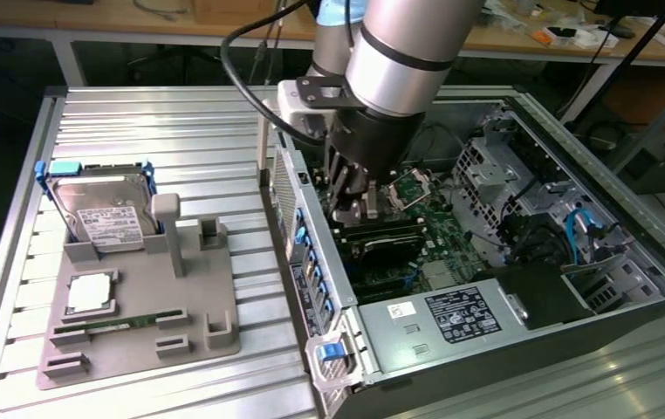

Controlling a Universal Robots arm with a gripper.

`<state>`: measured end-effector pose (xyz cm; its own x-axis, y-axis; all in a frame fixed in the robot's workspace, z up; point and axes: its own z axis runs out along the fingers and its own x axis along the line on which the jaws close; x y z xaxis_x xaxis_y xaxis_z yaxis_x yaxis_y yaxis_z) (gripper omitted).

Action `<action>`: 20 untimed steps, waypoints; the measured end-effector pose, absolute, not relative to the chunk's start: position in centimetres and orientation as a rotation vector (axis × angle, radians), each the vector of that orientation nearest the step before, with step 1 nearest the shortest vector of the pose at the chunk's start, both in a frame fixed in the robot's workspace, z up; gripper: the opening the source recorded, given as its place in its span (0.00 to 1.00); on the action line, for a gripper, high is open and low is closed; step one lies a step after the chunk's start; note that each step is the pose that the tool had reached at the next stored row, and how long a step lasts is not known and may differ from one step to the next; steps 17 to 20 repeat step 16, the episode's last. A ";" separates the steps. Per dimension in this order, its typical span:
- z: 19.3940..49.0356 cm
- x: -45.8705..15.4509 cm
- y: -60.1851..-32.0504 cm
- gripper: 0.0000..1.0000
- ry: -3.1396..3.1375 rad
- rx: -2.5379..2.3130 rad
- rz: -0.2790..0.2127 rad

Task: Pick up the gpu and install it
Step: 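Press down on the gpu until it lock into place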

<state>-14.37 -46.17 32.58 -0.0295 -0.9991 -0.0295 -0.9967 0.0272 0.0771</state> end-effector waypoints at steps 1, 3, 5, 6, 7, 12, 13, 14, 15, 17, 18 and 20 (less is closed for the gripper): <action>32.6 -14.0 -46.2 0.11 -2.228 2.165 -0.118; 32.6 -13.0 -46.2 0.11 -2.227 2.165 -0.119; 32.7 -12.5 -46.2 0.11 -2.222 2.159 -0.130; 32.7 -12.5 -46.2 0.11 -2.221 2.158 -0.133; 32.7 -12.5 -46.2 0.11 -2.221 2.158 -0.133; 32.7 -12.5 -46.2 0.11 -2.222 2.160 -0.137; 32.7 -12.5 -46.2 0.11 -2.223 2.160 -0.138; 32.7 -12.5 -46.2 0.11 -2.223 2.161 -0.138; 32.7 -12.5 -46.2 0.11 -2.223 2.161 -0.139; 32.7 -12.5 -46.2 0.11 -2.223 2.161 -0.140; 32.7 -12.5 -46.2 0.11 -2.223 2.161 -0.140; 32.7 -12.5 -46.2 0.11 -2.223 2.161 -0.140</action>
